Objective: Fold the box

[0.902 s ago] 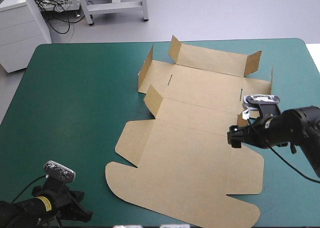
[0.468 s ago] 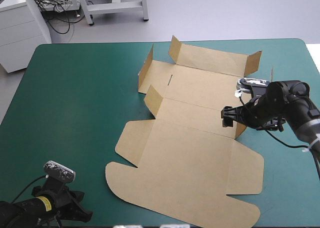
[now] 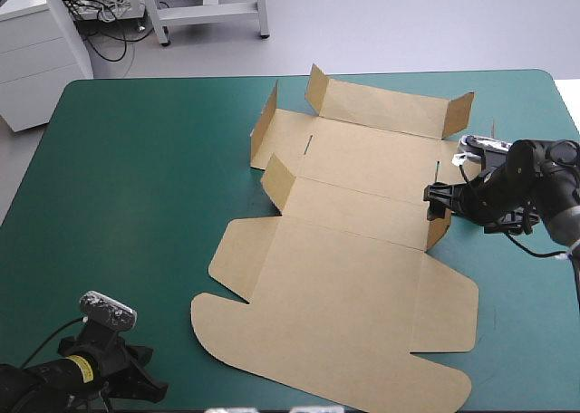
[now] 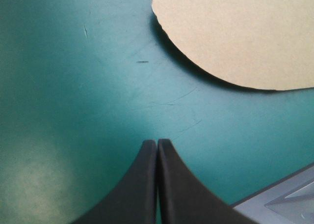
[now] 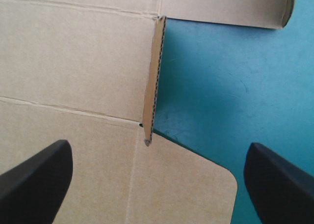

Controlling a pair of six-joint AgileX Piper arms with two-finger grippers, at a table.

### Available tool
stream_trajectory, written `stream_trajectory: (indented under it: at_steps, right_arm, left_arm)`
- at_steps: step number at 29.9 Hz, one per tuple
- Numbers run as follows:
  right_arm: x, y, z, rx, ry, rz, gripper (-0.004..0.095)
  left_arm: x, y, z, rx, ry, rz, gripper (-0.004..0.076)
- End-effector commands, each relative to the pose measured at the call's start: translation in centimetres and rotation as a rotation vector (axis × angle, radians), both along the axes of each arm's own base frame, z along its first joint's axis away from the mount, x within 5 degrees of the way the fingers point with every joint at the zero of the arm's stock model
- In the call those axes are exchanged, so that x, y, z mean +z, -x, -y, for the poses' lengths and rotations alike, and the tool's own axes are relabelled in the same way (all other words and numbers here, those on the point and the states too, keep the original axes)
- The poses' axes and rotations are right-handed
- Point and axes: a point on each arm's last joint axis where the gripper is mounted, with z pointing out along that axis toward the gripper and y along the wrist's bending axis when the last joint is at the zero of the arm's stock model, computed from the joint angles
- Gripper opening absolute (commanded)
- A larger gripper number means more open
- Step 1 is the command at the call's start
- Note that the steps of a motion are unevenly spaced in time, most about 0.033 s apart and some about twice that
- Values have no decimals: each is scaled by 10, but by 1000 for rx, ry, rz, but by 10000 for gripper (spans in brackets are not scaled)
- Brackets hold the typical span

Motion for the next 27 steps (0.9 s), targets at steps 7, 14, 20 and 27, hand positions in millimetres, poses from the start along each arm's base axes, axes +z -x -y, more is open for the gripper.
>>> stream_trajectory:
  at_steps: [7,14,20,27]
  right_arm:
    - [-21,-28,0,-2,-1,-13,850]
    - [-29,-39,0,-11,-1,21,766]
    - [-29,-42,0,-15,-2,52,551]
    - [-29,-42,0,-19,-3,52,129]
  left_arm:
    - [9,-5,2,13,34,45,-32]
    - [9,-5,2,13,34,45,-32]
    - [9,-5,2,13,34,45,-32]
    - [9,-5,2,13,34,45,-32]
